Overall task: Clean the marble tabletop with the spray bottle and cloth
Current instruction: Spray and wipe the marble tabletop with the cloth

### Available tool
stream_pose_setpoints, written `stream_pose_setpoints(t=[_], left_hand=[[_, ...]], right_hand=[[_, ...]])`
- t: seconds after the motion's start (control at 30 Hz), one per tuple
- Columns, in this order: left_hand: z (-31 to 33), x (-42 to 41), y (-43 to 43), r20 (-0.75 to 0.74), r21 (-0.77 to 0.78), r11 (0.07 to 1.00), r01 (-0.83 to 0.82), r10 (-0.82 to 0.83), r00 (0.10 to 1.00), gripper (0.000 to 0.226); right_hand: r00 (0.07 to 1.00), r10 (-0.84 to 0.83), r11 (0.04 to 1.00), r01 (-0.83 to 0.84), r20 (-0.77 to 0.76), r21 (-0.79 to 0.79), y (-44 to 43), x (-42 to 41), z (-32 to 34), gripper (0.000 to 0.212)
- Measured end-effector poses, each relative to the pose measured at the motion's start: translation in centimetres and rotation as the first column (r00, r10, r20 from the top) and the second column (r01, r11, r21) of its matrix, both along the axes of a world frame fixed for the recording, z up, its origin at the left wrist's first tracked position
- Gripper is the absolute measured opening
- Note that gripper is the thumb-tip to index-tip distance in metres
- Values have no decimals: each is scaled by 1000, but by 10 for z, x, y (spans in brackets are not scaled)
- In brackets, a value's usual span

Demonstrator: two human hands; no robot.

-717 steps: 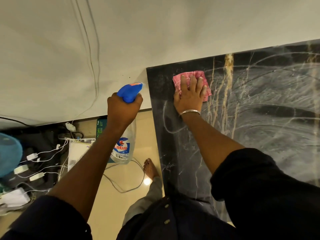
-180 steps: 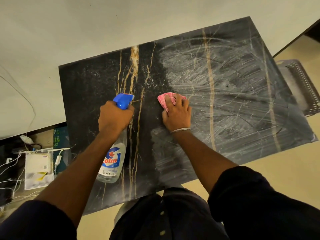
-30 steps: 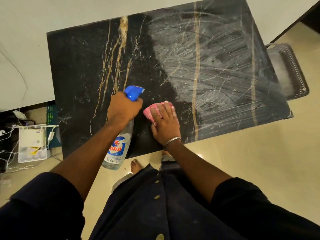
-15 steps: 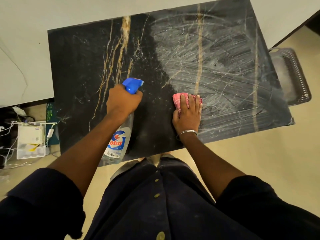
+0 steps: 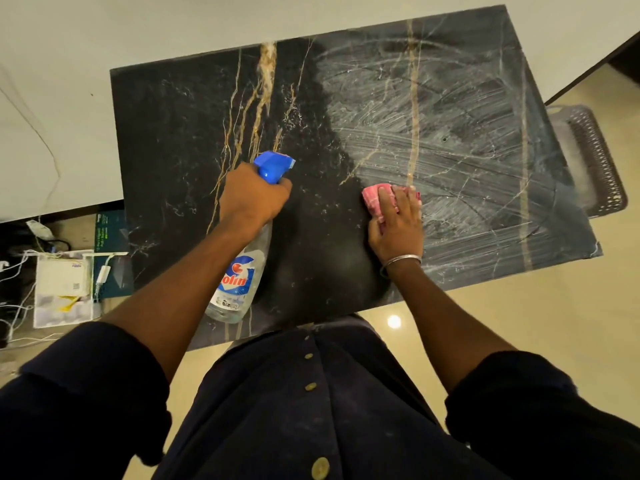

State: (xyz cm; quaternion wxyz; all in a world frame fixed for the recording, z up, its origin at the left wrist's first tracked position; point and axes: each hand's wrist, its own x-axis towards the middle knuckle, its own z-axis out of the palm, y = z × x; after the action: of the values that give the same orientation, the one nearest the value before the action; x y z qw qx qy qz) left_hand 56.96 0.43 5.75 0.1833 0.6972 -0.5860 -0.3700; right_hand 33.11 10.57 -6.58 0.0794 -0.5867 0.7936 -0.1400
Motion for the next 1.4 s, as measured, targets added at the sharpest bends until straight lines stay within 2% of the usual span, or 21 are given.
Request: stream_pose_setpoints(t=[0.17,0.27,0.37,0.47,0.53,0.67,0.77,0.83,1.0,1.1,1.17,1.27,1.4], left_hand=[[-3,1,-5,-4,3,1000,12,-12,1000,27],[-4,-3,-8,7,5,999,40,-40,999,22],[-5,-7,-14,5,-5,999,52,-52,999,19],[-4,-9,-23,-3,6,999,42,-42,999,22],[-2,-9,-30,-8,-1,999,54,-54,999,22],[-2,-8,-39,-11,-23,996,85,-85,996,18],[-6,-10,-43,-14,-17,995,98,-99,995,22],[-8,-11,-44,-25,-8,995,95,-95,995,23],[-10,-21,-49,2,8,995,103,-103,995,21],[-11,-23,-55,-3,18,995,94,-94,996,24],[-10,-21,-59,-15,9,995,103,-103,995,22],[-10,-19,-63,-28,-4,995,98,-98,995,20],[-10,-16,-66,-7,-13,996,89,-89,996,23]], right_hand=[[994,-104,995,104,14,-3,-9,27,4,61],[997,72,997,-71,31,-15,-16,65,5,63],[960,276,961,-275,46,-20,-21,82,4,64],[939,344,938,-344,10,-42,-23,61,1,62],[965,262,962,-261,2,-74,-26,31,-1,62],[1000,-9,995,10,13,-95,-33,-15,-4,59],[992,-128,989,128,12,-67,-38,-2,-2,60],[989,-147,988,148,14,-35,-42,22,1,62],[974,224,974,-223,25,-40,-53,59,1,63],[937,348,933,-349,-22,-92,-57,39,-2,62],[955,294,951,-295,-31,-93,-62,15,-4,62],[999,50,996,-49,1,-77,-72,-7,-3,61],[991,-137,991,137,-1,-8,-83,12,1,62]])
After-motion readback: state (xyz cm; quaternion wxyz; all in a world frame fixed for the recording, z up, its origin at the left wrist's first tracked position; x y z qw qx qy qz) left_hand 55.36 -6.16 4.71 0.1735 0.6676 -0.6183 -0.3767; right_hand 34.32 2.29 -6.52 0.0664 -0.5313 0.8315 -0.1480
